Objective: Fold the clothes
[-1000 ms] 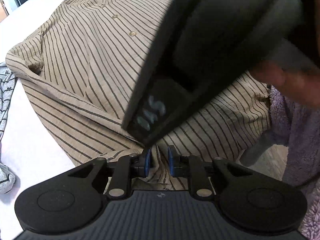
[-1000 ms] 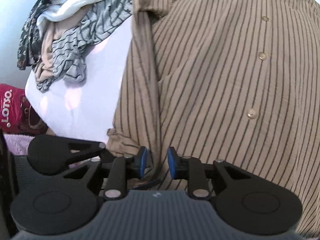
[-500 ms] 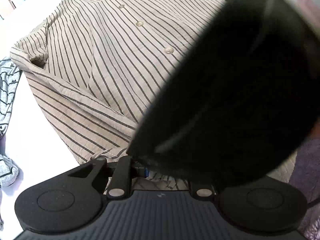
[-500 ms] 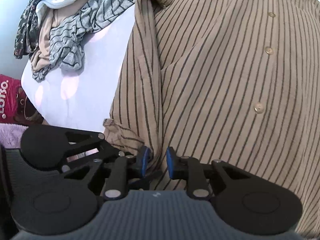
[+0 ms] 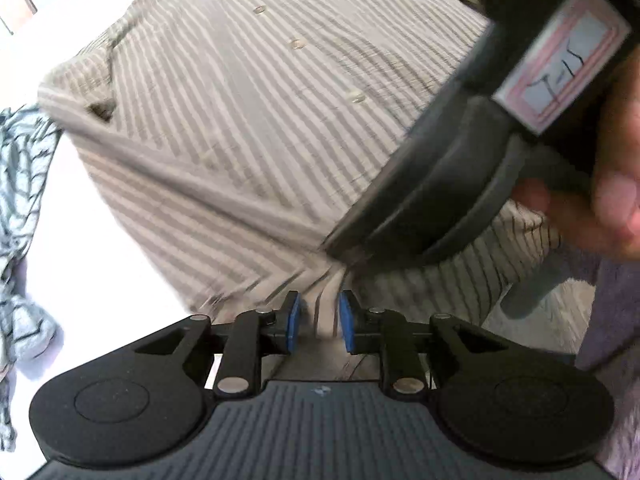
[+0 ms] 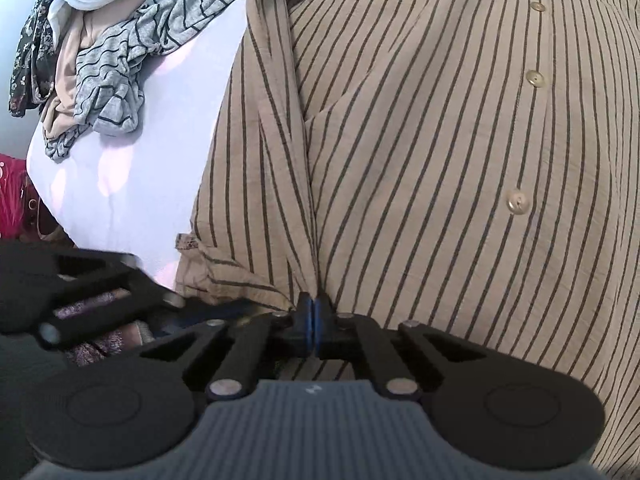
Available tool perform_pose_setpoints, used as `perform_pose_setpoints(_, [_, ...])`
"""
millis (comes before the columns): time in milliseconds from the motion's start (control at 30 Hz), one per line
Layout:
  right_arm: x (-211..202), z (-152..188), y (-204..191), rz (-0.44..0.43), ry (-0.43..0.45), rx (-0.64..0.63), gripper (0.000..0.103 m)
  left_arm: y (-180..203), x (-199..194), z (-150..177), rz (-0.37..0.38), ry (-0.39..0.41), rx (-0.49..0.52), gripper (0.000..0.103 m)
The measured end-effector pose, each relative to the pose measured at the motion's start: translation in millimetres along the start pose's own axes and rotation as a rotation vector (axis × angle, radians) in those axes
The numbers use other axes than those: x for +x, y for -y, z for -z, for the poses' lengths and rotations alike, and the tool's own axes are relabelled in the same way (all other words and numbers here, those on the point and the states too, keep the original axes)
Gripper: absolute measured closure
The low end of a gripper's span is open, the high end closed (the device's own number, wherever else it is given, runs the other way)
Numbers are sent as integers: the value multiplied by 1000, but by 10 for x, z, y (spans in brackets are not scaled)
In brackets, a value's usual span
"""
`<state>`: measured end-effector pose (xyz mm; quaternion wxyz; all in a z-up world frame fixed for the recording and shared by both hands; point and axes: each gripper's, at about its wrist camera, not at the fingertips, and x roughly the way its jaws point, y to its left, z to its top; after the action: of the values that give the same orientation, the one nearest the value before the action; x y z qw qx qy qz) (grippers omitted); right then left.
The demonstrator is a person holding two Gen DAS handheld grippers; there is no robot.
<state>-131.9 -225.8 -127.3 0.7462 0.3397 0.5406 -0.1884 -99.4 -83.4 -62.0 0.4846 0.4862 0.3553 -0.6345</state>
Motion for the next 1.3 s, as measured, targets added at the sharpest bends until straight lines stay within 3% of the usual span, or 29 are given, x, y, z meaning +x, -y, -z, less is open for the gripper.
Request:
perform_pose_setpoints(133, [10, 3, 69, 3, -4, 9, 102, -286, -161, 71, 4, -34, -41, 78])
perform_pose_setpoints(300, [-24, 4, 76, -7, -9, 9, 102, -523, -370, -61, -84, -54, -86, 78])
perform_pose_setpoints(567, [-229, 67, -37, -51, 13, -7, 102, -1662, -433, -753, -163, 17, -246, 73])
perform_pose_setpoints(767, [-68, 28, 0, -37, -17, 7, 102, -2446, -428, -1318, -185, 112, -439, 67])
perform_pose_setpoints(933, [-76, -26, 38, -30, -16, -10, 102, -3019, -206, -1762, -206, 194, -519, 65])
perform_pose_setpoints(1167, [18, -55, 104, -30, -39, -11, 102, -3595, 274, -2178, -236, 128, -593, 65])
perform_pose_setpoints(1300, [63, -68, 148, -34, -53, -4, 102, -3835, 555, -2294, -194, 95, -623, 65])
